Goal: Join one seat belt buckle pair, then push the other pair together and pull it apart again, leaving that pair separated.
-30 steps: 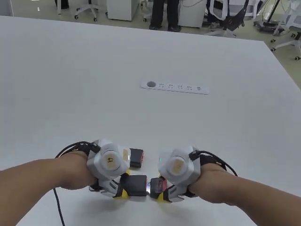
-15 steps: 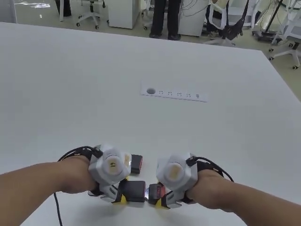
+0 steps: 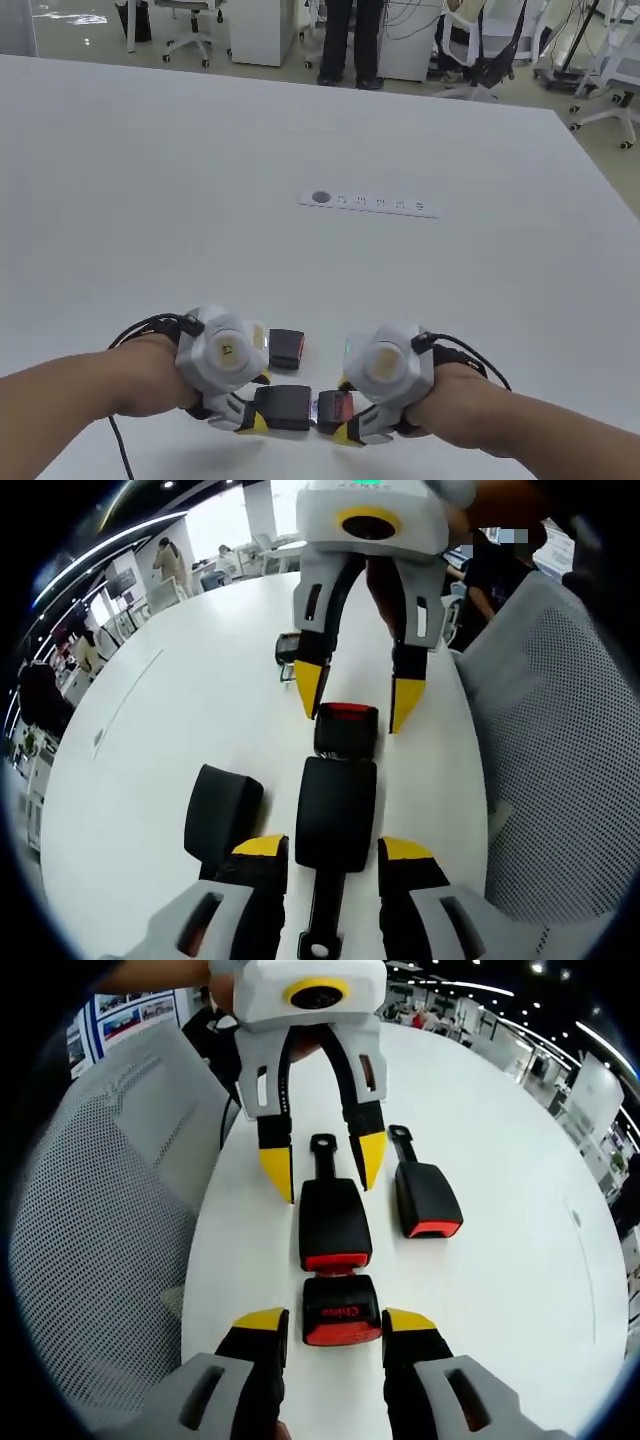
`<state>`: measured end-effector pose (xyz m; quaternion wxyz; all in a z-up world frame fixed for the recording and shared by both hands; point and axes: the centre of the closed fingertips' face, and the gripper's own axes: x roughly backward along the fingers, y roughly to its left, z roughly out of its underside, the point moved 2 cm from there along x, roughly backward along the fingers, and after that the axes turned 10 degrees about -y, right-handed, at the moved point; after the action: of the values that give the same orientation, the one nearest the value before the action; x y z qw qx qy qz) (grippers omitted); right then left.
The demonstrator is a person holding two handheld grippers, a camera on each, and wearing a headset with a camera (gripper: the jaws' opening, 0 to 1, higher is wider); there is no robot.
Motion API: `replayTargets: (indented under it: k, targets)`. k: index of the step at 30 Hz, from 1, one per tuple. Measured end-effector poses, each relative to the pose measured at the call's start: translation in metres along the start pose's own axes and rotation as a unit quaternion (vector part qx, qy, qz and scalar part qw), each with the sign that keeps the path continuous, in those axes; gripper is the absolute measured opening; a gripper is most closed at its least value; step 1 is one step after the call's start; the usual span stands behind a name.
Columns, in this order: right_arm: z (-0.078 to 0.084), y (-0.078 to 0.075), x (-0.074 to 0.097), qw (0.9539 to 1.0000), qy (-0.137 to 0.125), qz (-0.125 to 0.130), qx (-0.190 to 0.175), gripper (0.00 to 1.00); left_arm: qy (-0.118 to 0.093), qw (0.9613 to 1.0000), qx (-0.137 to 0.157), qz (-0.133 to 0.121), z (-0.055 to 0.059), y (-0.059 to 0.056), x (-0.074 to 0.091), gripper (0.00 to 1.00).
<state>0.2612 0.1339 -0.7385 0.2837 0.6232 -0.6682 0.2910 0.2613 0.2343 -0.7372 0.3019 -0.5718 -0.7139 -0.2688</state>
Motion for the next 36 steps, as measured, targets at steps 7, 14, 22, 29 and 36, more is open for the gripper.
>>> replayTargets:
  k: [7, 14, 22, 29, 36]
  targets:
    - [-0.002, -0.016, 0.017, 0.9999, -0.014, 0.009, -0.001, 0.34, -0.016, 0.9998, -0.002, -0.012, -0.013, 0.013, 0.007, 0.38]
    - [0.009, -0.041, 0.036, 0.9991, -0.013, 0.039, -0.011, 0.31, -0.024, 0.9992, -0.005, -0.031, -0.018, 0.033, 0.008, 0.38]
    - [0.032, -0.062, 0.055, 0.9982, 0.005, 0.058, -0.015, 0.31, -0.021, 0.9988, -0.004, -0.043, -0.016, 0.055, 0.008, 0.38]
    - [0.053, -0.077, 0.067, 0.9974, 0.029, 0.065, -0.015, 0.33, -0.012, 0.9987, -0.004, -0.049, -0.004, 0.075, 0.007, 0.39]
    - [0.068, -0.084, 0.074, 0.9972, 0.051, 0.055, -0.009, 0.33, 0.000, 0.9991, -0.006, -0.042, 0.005, 0.084, 0.001, 0.39]
